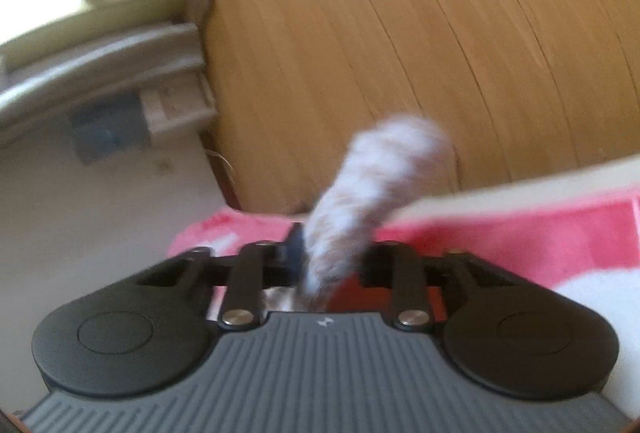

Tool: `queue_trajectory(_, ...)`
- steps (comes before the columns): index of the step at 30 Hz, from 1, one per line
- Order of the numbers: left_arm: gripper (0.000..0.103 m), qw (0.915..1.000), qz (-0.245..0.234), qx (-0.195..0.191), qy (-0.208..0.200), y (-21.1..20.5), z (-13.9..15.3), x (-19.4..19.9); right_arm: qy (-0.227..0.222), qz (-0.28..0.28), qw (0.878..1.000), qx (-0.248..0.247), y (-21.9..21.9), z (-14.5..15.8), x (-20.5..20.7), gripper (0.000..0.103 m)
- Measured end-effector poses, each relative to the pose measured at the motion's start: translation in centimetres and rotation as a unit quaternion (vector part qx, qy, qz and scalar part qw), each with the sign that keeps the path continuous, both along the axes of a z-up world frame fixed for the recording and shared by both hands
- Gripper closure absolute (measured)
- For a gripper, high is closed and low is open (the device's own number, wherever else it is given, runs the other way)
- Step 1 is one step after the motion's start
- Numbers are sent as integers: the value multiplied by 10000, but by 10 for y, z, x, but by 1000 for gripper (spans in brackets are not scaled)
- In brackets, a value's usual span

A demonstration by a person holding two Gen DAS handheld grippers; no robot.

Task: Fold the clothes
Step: 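Grasp the sleeve cuff with the right gripper and lift it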

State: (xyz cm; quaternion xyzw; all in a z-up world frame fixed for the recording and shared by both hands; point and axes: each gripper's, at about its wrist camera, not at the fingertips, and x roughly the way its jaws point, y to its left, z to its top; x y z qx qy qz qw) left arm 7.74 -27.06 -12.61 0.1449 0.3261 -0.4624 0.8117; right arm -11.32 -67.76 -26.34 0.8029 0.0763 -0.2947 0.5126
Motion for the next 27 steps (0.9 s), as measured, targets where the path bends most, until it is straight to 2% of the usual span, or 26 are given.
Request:
queue_trajectory(4,37,10000,-19,39,-86,2,6,-1,11,25,9952,-981,-22,42,6,88)
queue_trajectory(8,43,9997,79,38,-218,5,22,0,-157,136,9781,-2073,-45,110,24,88)
queue_trajectory(11,43,9989,-8,-233,-412,0,42,5,-436,378,9524,-2995,-56,172,49,88)
queue_trajectory(15,43,9973,-139,-366,-628,-27,50,20,-409,949,9074,-4074,-57,246,92,88)
queue_trajectory(17,43,9977,-332,-358,-479,-42,45,25,-420,1151,8887,-4418,-53,272,112,88)
queue_trajectory(20,42,9976,-688,49,-69,-66,20,30,-538,1372,8659,-4781,-43,300,136,88)
queue_trajectory(21,39,9971,-737,179,8,-72,10,30,-599,1434,8609,-4844,-39,305,140,88)
queue_trajectory(22,36,9970,-745,175,-104,-73,4,27,-662,1497,8568,-4889,-35,309,143,88)
queue_trajectory(26,36,9971,-756,126,-23,-65,11,25,-926,1717,8431,-5012,-14,319,151,88)
queue_trajectory(27,40,9975,-696,76,45,-57,17,26,-998,1787,8387,-5046,-7,323,151,88)
